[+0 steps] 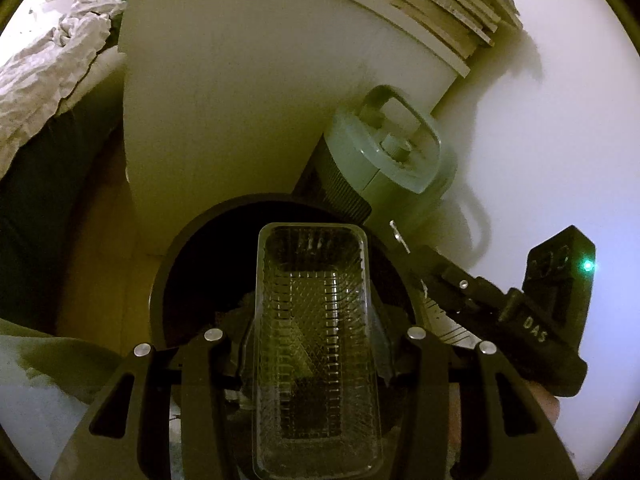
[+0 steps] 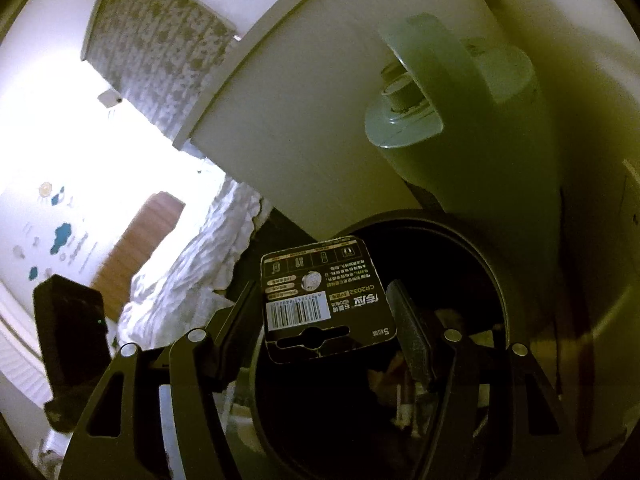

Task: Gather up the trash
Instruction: 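Carry the tray and card over the black bin and open both tools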

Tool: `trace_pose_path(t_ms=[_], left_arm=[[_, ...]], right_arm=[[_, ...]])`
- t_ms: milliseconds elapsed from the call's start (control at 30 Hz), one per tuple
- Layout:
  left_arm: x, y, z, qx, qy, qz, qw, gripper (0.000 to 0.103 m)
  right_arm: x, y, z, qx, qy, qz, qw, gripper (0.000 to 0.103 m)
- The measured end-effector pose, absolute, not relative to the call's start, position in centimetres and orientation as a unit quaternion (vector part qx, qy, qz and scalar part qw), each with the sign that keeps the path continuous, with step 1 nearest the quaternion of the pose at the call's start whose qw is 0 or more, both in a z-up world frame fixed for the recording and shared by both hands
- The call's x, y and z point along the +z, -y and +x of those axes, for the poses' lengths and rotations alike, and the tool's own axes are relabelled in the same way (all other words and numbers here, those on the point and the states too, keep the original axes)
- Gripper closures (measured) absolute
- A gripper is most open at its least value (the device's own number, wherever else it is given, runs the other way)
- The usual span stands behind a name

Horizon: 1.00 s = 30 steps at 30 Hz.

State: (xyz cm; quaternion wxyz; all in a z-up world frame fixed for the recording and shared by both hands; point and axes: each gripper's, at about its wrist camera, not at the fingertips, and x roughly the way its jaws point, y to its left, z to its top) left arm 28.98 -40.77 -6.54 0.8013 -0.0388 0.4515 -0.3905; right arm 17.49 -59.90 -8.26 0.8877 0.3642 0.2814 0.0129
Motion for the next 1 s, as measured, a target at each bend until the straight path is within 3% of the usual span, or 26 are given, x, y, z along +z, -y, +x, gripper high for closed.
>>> trace_pose_path(t_ms=[467, 500, 600, 1000], left_arm=[[-7.8, 40.5, 31.0, -0.374, -0.464, -0.06, 0.801, 0.054], [-7.8, 40.6, 31.1, -0.374, -0.465, -0.059, 0.8, 0.051], [-7.9, 40.7, 31.2, -0.354, -0.472, -0.051, 0.806, 0.012], [-2.4, 34.4, 26.8, -0.331, -0.453, -0.116, 0.82, 0.011]], right_arm=[[-8.7, 59.9, 17.8, 0.012, -0.279, 0.39, 0.877, 0.037], [-8.7, 60.0, 17.9, 0.012, -0.28, 0.395, 0.875, 0.037], [-8.9, 60.1, 17.9, 0.012, -0.275, 0.417, 0.866, 0.026], [-9.8, 59.4, 17.9, 0.02, -0.278, 0.433, 0.857, 0.026]])
